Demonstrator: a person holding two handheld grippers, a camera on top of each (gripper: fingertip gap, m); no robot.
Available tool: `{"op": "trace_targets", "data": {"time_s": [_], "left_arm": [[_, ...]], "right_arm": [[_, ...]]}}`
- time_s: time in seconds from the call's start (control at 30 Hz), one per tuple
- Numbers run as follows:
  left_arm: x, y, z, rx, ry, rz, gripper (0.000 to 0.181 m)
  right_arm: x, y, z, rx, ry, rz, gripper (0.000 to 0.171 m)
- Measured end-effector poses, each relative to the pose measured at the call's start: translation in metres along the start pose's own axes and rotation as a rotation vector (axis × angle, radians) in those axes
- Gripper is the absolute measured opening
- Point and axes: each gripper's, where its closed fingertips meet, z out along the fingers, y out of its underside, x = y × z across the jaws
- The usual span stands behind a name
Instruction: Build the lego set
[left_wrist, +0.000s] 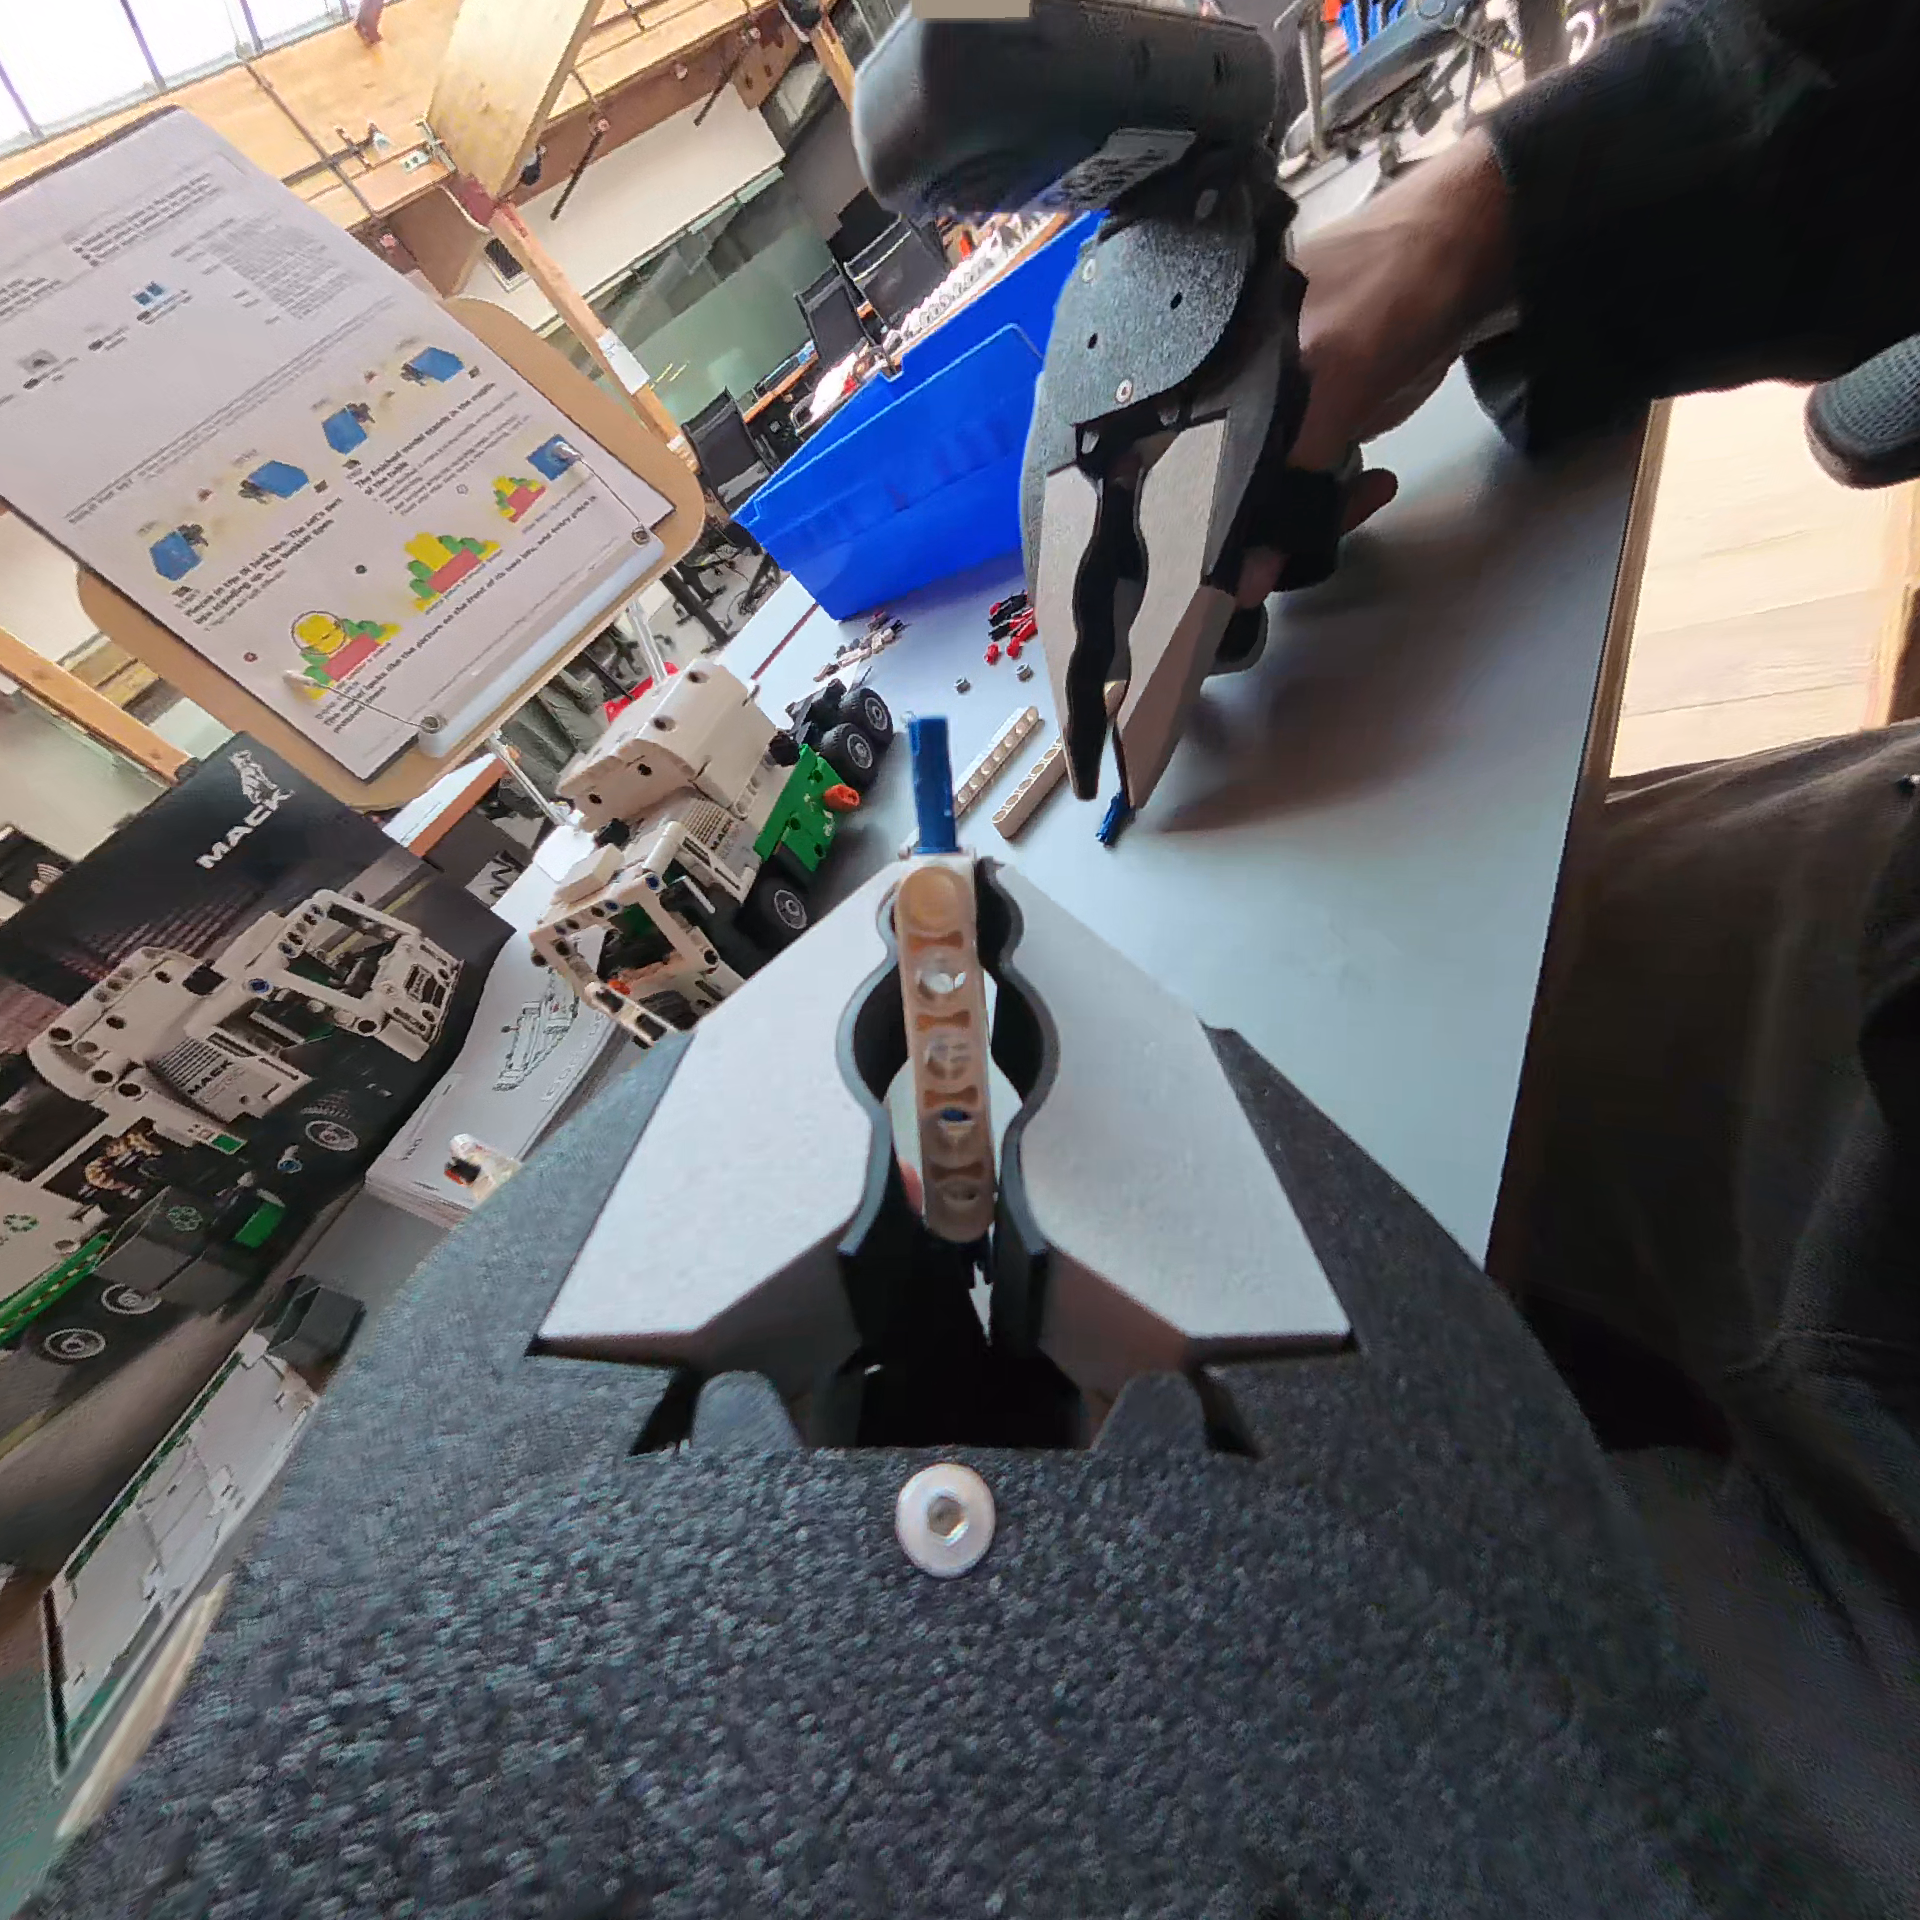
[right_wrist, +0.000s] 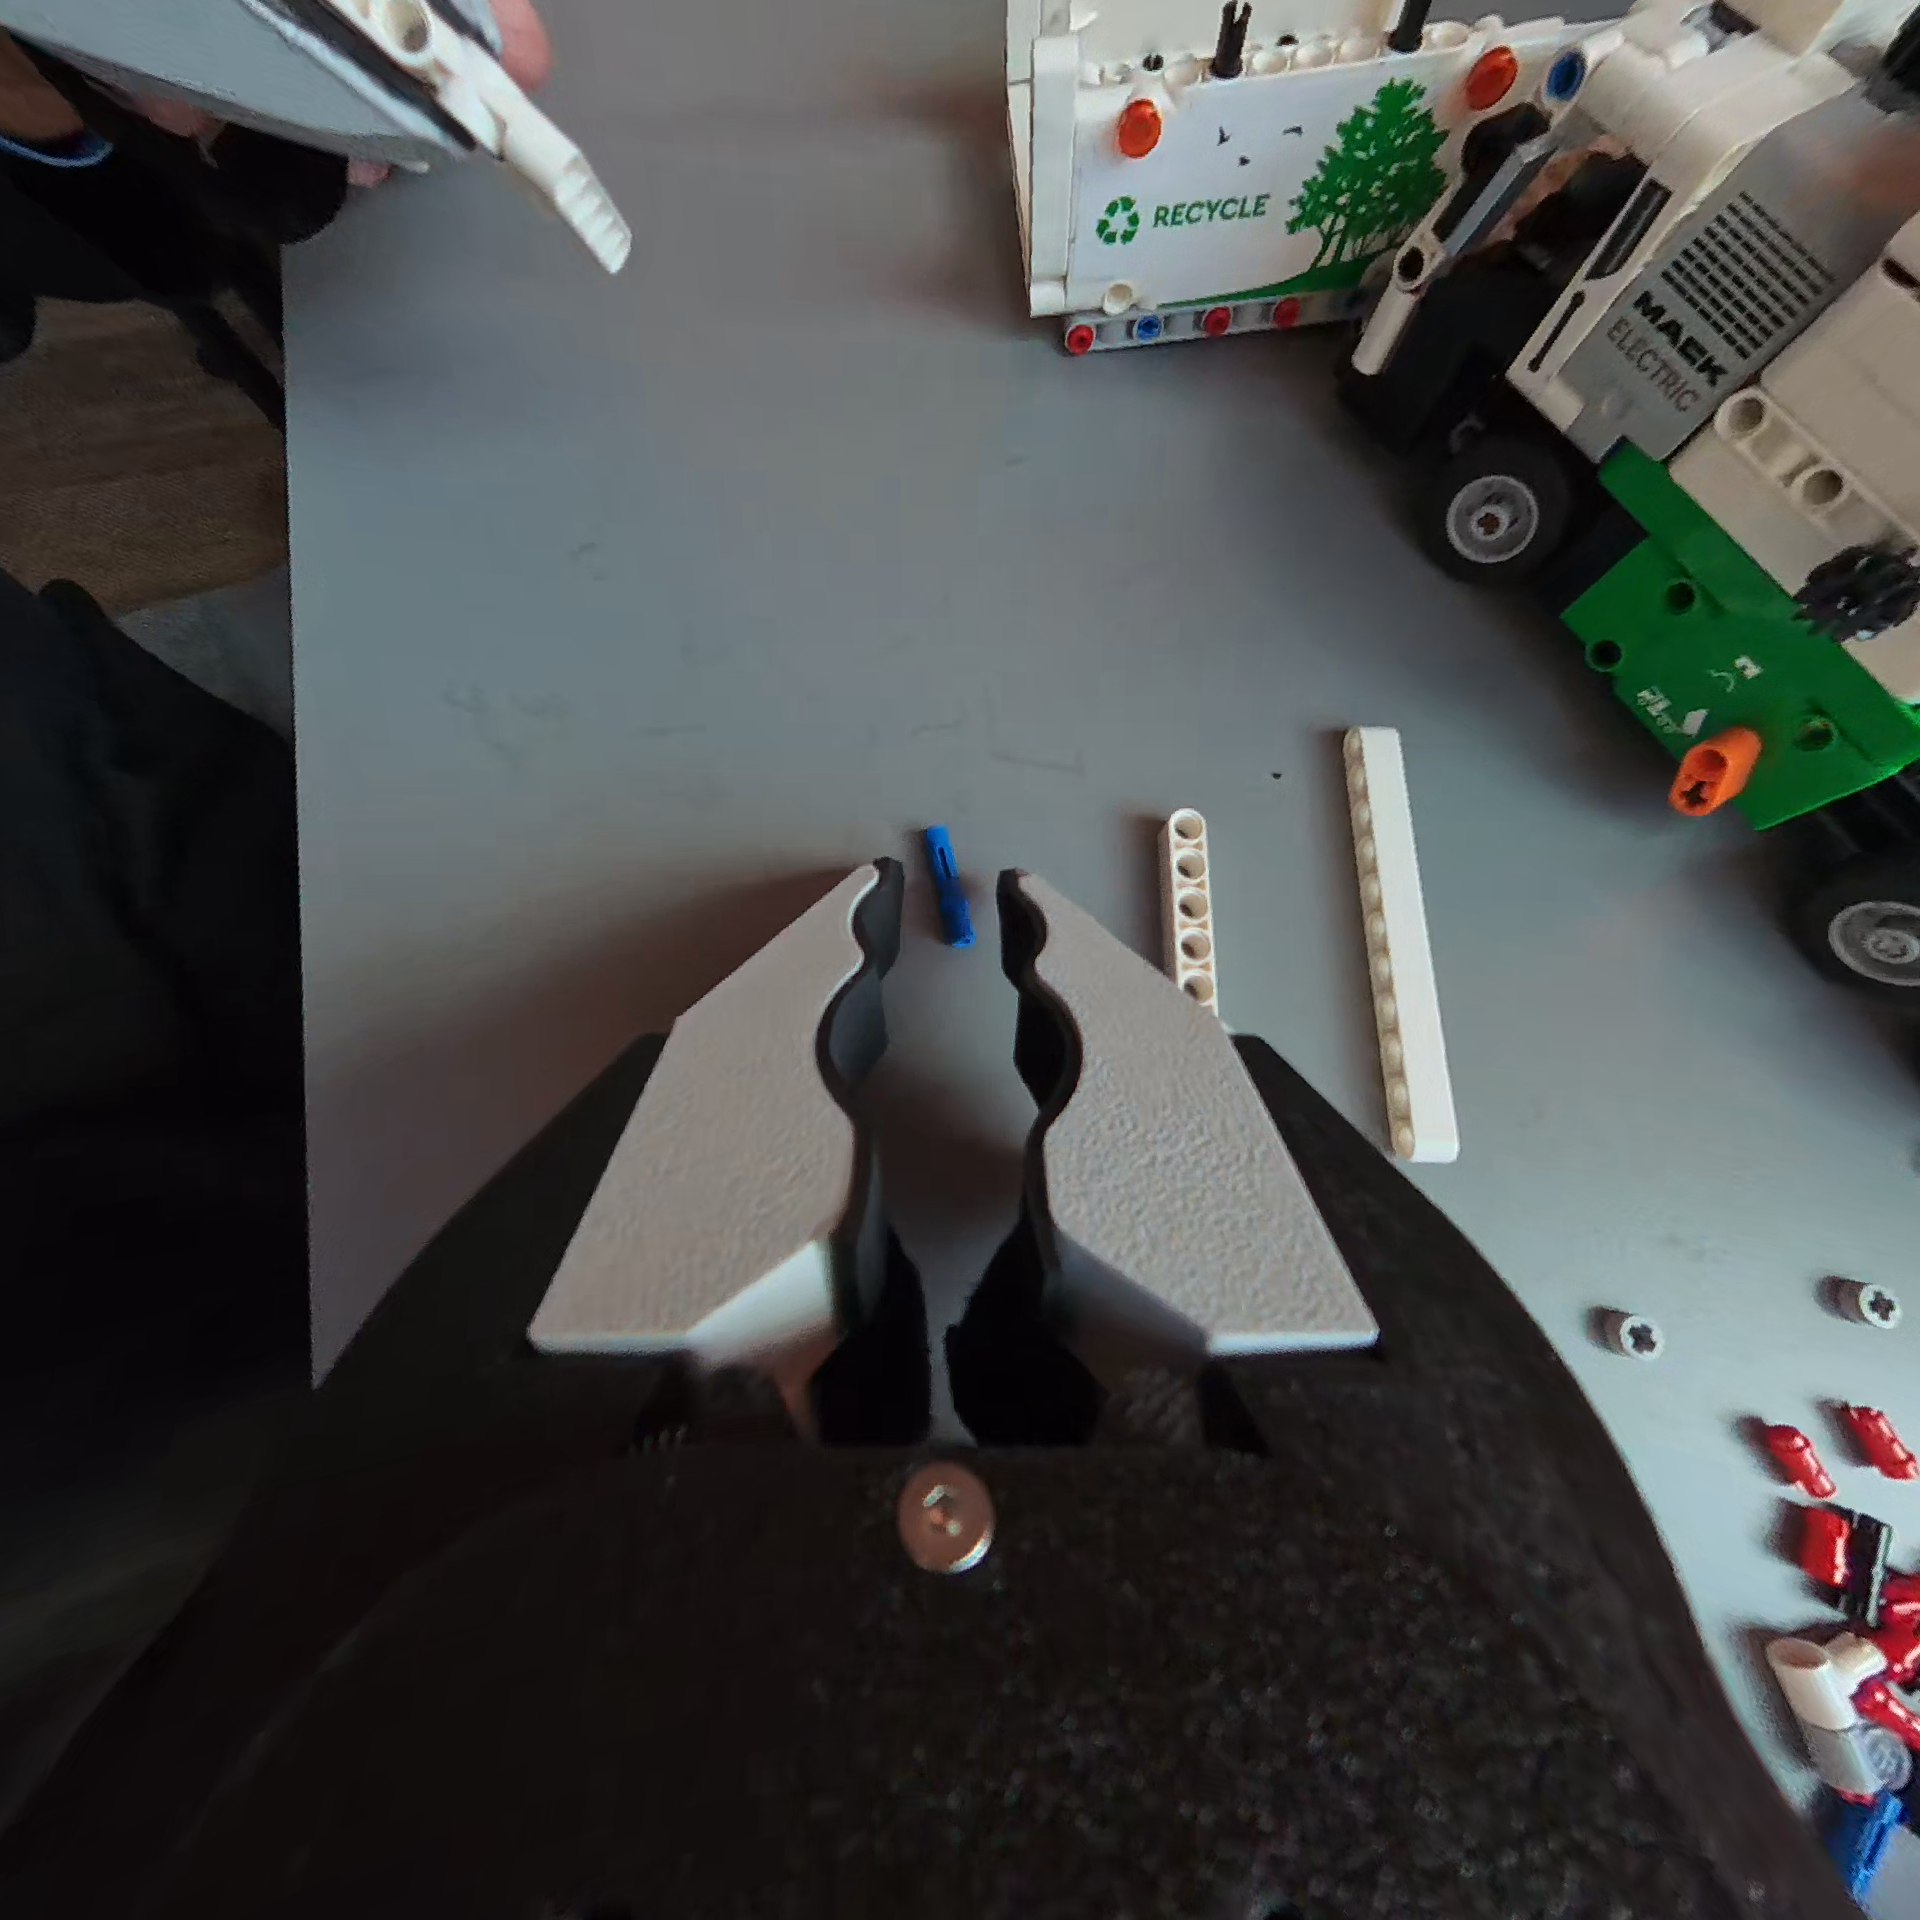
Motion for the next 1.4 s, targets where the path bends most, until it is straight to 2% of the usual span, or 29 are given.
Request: {"op": "trace_targets", "data": {"time_s": [0.03,0.17,0.37,0.47,0.53,0.63,0.73,0.87,0.97,1.1,1.2,1.3,1.4], "left_arm": [[0.002,0.001,0.001,-0.007,0.007,0.009,0.006],[0.004,0.002,0.003,-0.016,0.024,0.016,0.005],[0.007,0.000,0.001,-0.001,0.036,0.025,0.006],[0.009,-0.001,0.000,0.005,0.038,0.038,0.006],[0.009,-0.002,-0.001,0.010,0.035,0.043,0.006],[0.008,-0.003,-0.003,0.025,0.024,0.043,0.006],[0.006,-0.005,-0.004,0.038,0.015,0.035,0.006],[0.005,-0.005,-0.005,0.043,0.009,0.032,0.005],[0.005,-0.007,-0.006,0.057,0.012,0.033,0.005],[0.008,-0.009,0.004,0.051,0.038,0.016,0.006],[0.025,-0.032,0.013,0.141,0.121,-0.049,0.006],[0.033,-0.049,0.019,0.204,0.174,-0.111,0.005],[0.032,-0.054,0.023,0.226,0.189,-0.166,0.005]], "right_arm": [[-0.001,-0.001,0.000,-0.006,-0.003,-0.008,0.017],[0.001,-0.007,0.001,-0.111,-0.004,-0.091,0.013],[-0.002,-0.001,0.010,-0.383,-0.096,-0.211,0.006],[-0.005,0.000,0.010,-0.447,-0.135,-0.228,0.002],[-0.002,-0.001,0.010,-0.454,-0.086,-0.270,0.002],[0.002,-0.017,-0.006,-0.279,0.035,-0.178,0.002],[0.016,-0.025,-0.048,0.031,0.257,0.133,0.002],[0.015,0.002,-0.103,0.456,0.475,0.554,0.002],[0.002,0.025,-0.122,0.513,0.593,0.632,0.002],[-0.016,-0.003,-0.126,0.720,0.518,0.713,0.002],[-0.024,-0.038,-0.107,0.844,0.408,0.753,0.002],[-0.031,-0.079,-0.085,0.916,0.305,0.709,0.002],[-0.037,-0.108,-0.070,0.911,0.238,0.642,0.002]]}}
